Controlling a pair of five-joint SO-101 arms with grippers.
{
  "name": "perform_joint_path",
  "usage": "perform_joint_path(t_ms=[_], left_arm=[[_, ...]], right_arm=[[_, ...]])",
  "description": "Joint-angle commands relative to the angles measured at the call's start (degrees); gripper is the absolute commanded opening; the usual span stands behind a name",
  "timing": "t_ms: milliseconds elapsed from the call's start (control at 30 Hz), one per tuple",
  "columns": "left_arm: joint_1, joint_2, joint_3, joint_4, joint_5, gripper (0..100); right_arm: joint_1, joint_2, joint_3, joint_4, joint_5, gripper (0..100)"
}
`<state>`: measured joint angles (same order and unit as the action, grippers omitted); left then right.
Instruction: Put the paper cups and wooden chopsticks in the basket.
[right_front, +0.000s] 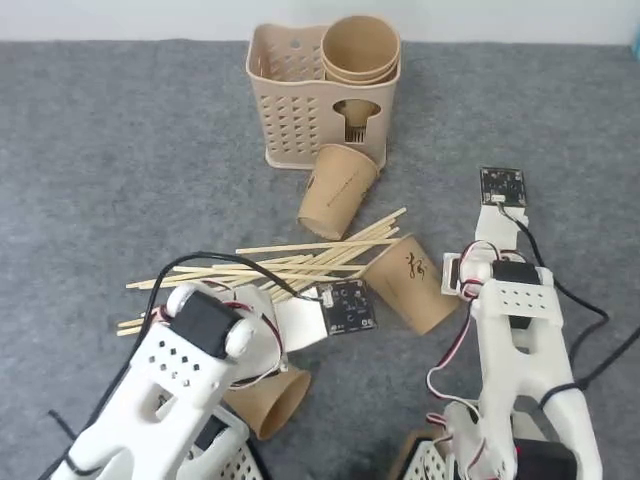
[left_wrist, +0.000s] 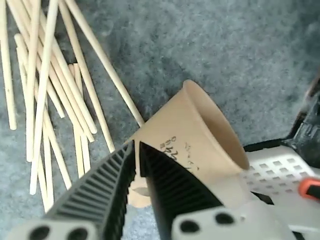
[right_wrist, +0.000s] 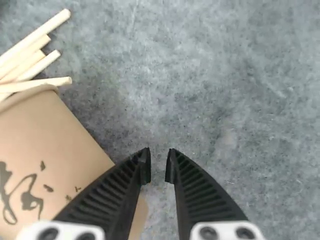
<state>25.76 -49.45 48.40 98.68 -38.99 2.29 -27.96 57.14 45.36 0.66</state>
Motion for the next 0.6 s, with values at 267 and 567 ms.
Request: perform_joint_path(t_ms=[267,567], left_arm=[[-6.6,-1.1,0.5,1.9,-1.6,1],[-13.3,-1.1,4.2,1.8,-5.5,1]], right_arm=[[0.5,-0.1,-0.6,-1.4,1.0,7.4],[0.4,-0.1,-0.6,-1.4,1.0,7.4]])
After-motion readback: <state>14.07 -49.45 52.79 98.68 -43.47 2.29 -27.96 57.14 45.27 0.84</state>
